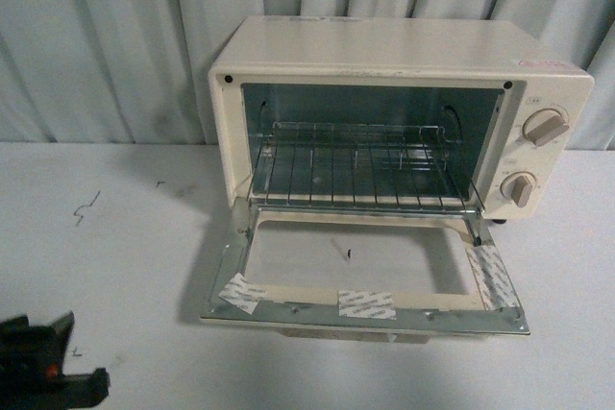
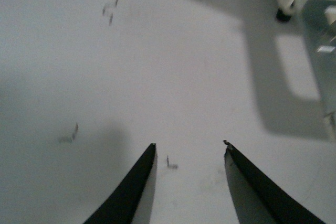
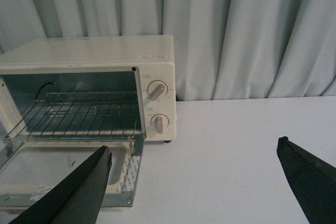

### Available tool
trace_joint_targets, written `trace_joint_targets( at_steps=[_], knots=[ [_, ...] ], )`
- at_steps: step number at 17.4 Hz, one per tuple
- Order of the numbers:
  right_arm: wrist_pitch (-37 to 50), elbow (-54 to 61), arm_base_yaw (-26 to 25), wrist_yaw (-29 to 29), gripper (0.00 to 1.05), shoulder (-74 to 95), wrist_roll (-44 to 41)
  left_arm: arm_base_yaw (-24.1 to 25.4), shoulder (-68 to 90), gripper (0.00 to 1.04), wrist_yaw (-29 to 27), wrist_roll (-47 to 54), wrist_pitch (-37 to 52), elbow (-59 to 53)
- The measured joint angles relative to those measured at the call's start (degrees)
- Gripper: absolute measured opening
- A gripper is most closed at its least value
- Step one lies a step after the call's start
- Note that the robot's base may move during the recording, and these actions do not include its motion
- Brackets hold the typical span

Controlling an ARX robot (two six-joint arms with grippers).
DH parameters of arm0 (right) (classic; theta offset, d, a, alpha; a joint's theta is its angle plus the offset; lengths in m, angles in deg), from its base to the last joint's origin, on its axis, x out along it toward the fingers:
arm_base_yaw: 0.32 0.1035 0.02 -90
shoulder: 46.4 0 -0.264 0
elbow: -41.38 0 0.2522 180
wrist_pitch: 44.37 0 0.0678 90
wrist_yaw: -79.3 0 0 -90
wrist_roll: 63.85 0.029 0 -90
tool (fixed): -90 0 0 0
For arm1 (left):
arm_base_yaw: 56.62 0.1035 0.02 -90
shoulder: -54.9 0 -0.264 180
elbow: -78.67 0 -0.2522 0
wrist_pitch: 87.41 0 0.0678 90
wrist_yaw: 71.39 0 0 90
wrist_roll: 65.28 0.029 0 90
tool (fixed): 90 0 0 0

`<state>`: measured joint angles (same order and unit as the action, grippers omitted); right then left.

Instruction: Open oven

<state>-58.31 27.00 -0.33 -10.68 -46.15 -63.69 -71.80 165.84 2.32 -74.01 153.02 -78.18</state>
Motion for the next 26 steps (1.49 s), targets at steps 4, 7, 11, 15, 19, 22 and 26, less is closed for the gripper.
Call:
trace_joint_targets(
  at_steps=[4, 7, 11, 15, 19, 22, 26],
  knots=[
    [-0.02, 0.00, 0.00, 0.00, 0.98, 0.00, 0.00, 4.52, -16.02, 0.02, 5.46, 6.84, -0.79, -7.63],
    [-0.04, 0.00, 0.00, 0.02, 0.98, 0.00, 0.00, 6.93, -28.37, 0.02, 7.80, 7.69, -0.76, -9.16],
    [-0.02, 0.00, 0.00, 0.02, 0.98, 0.00, 0.00, 10.25, -50.27, 0.02, 11.19, 7.69, -13.31, -9.46],
    [-0.02, 0.00, 0.00, 0.00, 0.98, 0.00, 0.00, 15.26, -67.52, 0.02, 16.13, 7.72, -29.27, -9.46],
    [-0.02, 0.00, 0.00, 0.00, 0.98, 0.00, 0.00, 15.19, -82.51, 0.02, 16.22, 7.72, -46.05, -9.09],
    [-0.02, 0.00, 0.00, 0.00, 0.98, 0.00, 0.00, 15.19, -87.60, 0.02, 16.24, 7.72, -51.12, -9.09],
    [-0.02, 0.00, 0.00, 0.02, 0.98, 0.00, 0.00, 15.19, -90.53, 0.02, 16.24, 7.74, -53.83, -9.09]
  ],
)
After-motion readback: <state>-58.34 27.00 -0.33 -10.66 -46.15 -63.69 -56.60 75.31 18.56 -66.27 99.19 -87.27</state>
